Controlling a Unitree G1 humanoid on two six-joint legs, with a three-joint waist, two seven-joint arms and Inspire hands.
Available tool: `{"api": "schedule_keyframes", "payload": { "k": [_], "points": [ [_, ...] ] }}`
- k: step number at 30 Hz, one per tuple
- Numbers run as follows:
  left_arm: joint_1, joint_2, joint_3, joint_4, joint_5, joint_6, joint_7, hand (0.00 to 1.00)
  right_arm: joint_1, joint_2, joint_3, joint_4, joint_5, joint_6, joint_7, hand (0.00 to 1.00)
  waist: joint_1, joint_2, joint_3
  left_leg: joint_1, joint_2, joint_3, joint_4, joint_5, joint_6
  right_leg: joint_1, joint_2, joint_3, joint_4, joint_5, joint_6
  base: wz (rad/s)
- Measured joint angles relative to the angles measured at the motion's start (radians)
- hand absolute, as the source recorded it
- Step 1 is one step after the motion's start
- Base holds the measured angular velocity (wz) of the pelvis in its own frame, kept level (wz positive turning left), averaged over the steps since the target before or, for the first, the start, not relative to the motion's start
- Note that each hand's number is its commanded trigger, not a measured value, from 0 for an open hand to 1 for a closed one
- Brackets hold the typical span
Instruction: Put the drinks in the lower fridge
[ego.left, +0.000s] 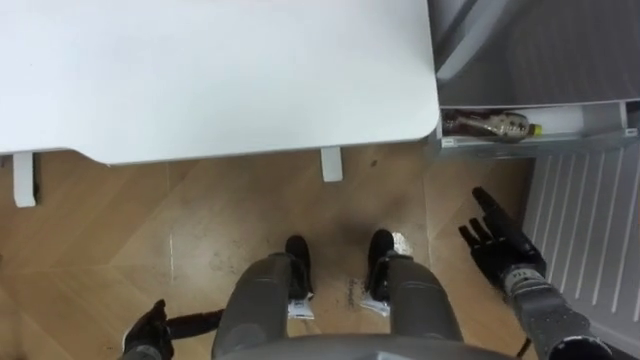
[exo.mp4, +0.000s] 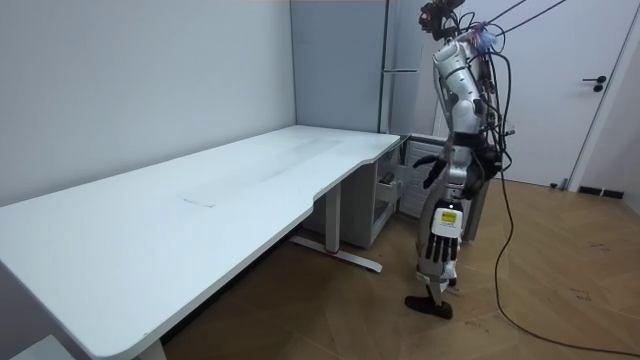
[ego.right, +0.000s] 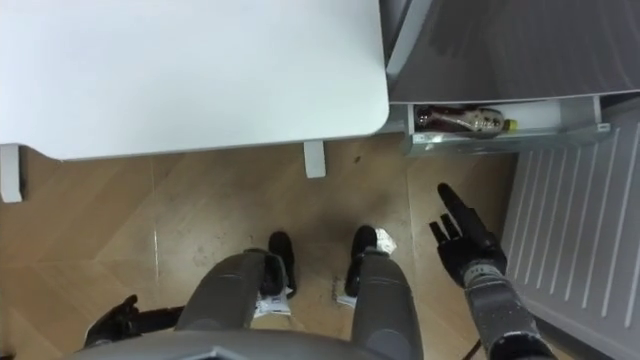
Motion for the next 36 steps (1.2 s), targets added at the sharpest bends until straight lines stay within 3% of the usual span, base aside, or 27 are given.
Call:
{"api": "schedule_keyframes", "payload": {
  "k": [4, 7, 14, 21, 26, 36],
  "points": [
    [-0.051, 0.001, 0.005, 0.003, -0.001, 0.008, 0.036, 0.0, -0.105, -0.011, -0.087, 0.064, 0.058, -0.002, -0.043, 0.0, 0.003, -0.005, 0.0053, -0.088, 0.0, -0.014, 0.08, -0.019, 0.003, -0.086, -0.009, -0.002, 0.088, -0.028, -0.002, 0.13],
    [-0.075, 0.002, 0.001, 0.0, -0.011, 0.009, 0.061, 0.0, -0.178, -0.018, -0.095, 0.066, 0.075, 0.0, -0.086, 0.0, 0.003, -0.015, 0.0119, -0.154, -0.007, -0.013, 0.138, -0.03, 0.005, -0.16, -0.019, 0.005, 0.164, -0.054, -0.005, 0.08],
    [-0.092, 0.006, -0.01, -0.002, -0.009, 0.016, 0.13, 0.0, -0.298, -0.078, -0.098, 0.092, 0.081, 0.0, -0.182, 0.0, 0.007, -0.021, 0.0156, -0.374, -0.011, -0.021, 0.397, -0.113, 0.005, -0.399, -0.066, 0.022, 0.461, -0.168, -0.023, 0.11],
    [-0.118, 0.01, -0.016, -0.029, 0.004, 0.021, 0.167, 0.0, -0.403, -0.097, -0.175, 0.093, 0.127, -0.007, -0.222, 0.0, -0.009, -0.033, 0.0199, -0.541, -0.015, -0.024, 0.613, -0.183, 0.005, -0.573, -0.109, 0.039, 0.697, -0.254, -0.04, 0.12],
    [-0.126, 0.01, -0.017, -0.027, 0.008, 0.027, 0.168, 0.0, -0.471, -0.127, -0.173, 0.104, 0.167, -0.011, -0.236, 0.0, 0.0, -0.037, 0.0211, -0.6, -0.008, -0.03, 0.704, -0.214, 0.007, -0.629, -0.112, 0.044, 0.778, -0.281, -0.042, 0.02],
    [-0.127, 0.01, -0.018, -0.082, 0.052, 0.041, 0.165, 0.0, -0.477, -0.137, -0.172, 0.075, 0.193, -0.016, -0.25, 0.0, 0.009, -0.037, 0.0222, -0.635, 0.004, -0.026, 0.768, -0.242, 0.015, -0.671, -0.113, 0.063, 0.836, -0.299, -0.034, -0.04]
  ]
}}
